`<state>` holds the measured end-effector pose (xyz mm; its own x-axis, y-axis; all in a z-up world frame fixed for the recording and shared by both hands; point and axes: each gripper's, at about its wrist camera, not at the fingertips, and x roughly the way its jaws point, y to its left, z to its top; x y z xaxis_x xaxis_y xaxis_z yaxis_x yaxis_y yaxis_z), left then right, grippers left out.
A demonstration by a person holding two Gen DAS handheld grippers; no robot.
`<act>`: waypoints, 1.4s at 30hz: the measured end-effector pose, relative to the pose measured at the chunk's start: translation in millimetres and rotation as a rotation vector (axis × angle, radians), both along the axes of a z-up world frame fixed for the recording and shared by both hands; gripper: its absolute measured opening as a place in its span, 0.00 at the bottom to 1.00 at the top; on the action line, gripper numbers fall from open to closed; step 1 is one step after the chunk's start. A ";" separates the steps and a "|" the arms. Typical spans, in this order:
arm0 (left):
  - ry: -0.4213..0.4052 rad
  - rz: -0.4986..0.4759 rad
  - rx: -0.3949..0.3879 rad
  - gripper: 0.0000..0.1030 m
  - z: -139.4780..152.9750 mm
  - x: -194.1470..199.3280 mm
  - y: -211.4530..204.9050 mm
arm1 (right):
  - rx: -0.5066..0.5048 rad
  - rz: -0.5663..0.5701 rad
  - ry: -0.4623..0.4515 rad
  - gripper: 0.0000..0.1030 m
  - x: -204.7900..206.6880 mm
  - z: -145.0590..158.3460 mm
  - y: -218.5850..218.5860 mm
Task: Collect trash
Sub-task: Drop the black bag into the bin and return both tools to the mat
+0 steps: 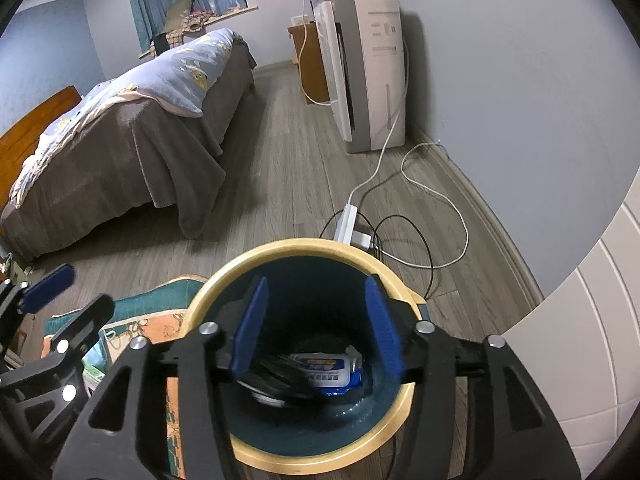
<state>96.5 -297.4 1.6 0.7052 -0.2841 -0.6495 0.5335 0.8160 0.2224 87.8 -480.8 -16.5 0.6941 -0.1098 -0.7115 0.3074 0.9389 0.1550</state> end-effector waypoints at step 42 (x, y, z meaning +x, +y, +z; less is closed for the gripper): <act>0.035 0.557 -0.052 0.93 20.7 -105.0 344.2 | -0.215 0.370 -0.167 0.94 -26.4 94.0 257.4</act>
